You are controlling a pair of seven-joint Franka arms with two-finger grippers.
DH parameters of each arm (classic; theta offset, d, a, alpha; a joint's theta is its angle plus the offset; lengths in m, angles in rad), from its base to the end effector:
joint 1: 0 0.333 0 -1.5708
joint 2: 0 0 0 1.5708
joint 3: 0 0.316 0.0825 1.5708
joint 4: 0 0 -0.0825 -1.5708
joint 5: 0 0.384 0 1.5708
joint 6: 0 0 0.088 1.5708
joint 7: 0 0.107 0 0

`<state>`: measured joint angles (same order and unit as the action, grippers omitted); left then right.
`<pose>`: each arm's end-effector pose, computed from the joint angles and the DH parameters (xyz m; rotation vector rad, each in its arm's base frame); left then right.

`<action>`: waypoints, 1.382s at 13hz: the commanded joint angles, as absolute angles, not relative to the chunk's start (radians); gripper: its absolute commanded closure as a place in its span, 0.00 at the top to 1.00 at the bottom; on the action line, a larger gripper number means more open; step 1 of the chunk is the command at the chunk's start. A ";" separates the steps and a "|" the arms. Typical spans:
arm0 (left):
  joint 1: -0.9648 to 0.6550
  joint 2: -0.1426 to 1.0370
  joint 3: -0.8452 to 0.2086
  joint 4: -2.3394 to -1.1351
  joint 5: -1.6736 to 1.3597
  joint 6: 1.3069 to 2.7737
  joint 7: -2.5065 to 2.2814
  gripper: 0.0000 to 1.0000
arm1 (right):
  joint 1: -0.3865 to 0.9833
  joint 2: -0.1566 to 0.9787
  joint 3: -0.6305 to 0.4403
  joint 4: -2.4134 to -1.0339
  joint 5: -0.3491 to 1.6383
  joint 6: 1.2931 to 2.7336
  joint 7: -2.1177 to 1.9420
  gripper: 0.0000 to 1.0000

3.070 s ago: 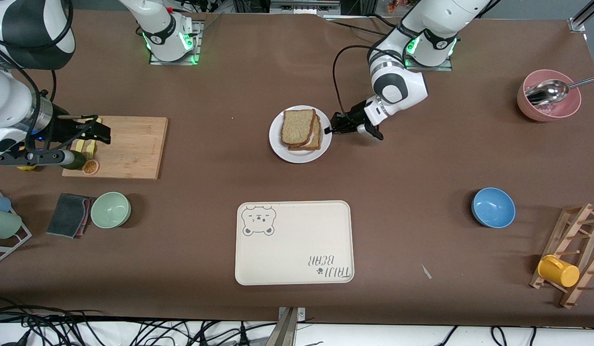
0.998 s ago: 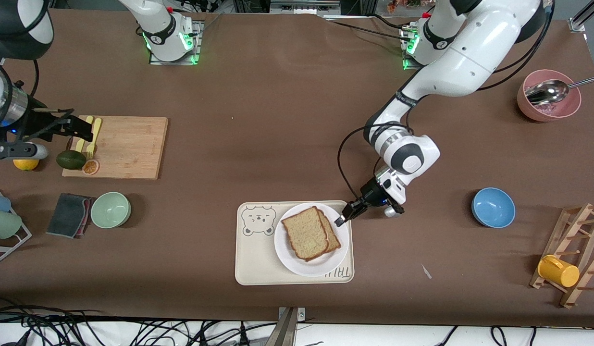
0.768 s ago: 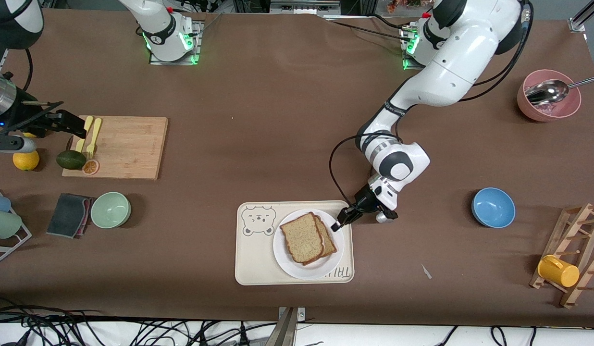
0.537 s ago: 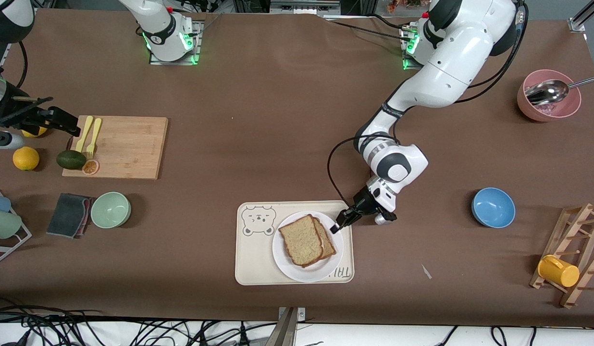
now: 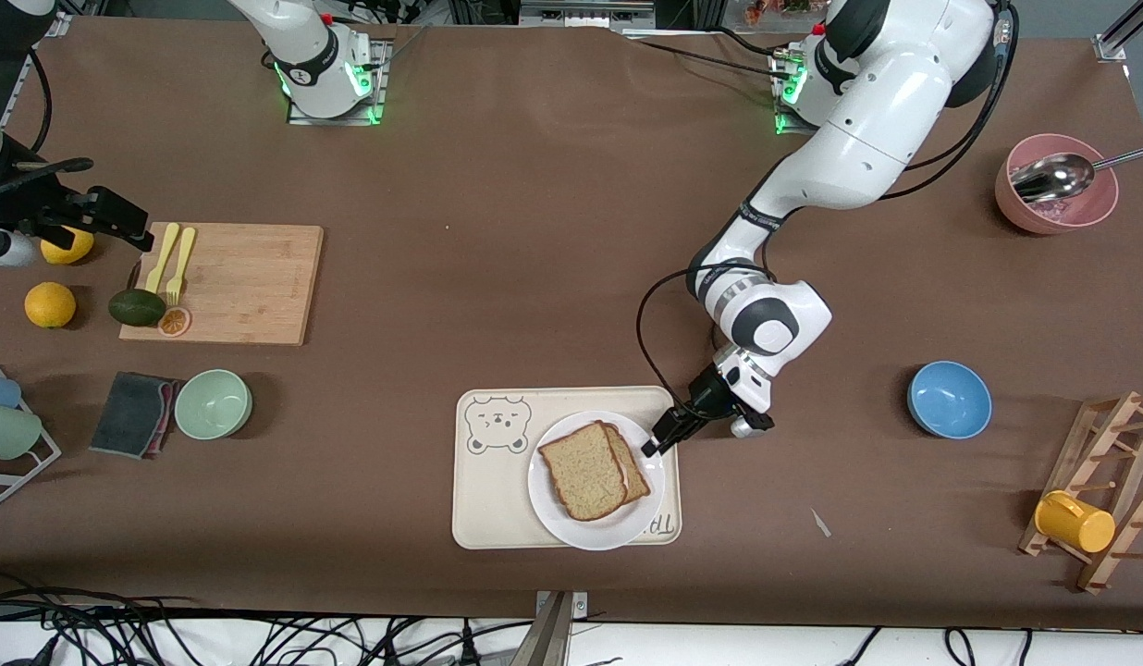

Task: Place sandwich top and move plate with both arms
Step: 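Slide the white plate onto the bear tray with the left gripper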

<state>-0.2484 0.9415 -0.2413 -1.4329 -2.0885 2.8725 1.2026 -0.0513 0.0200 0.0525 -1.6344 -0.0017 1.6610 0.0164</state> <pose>0.6510 -0.2592 0.1268 2.1325 0.5332 0.5979 0.5670 0.0002 0.5910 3.1409 -0.0237 0.0104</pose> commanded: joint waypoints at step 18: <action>-0.216 0.772 -0.285 -1.451 -1.973 3.158 1.042 1.00 | -0.037 0.005 0.048 -1.611 0.015 1.598 0.017 1.00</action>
<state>-0.2197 0.7932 -0.2804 -1.4197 -2.0042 3.1520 1.0752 -0.0409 0.0070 0.0559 -1.6139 0.0020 1.5949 0.0171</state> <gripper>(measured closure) 0.000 0.000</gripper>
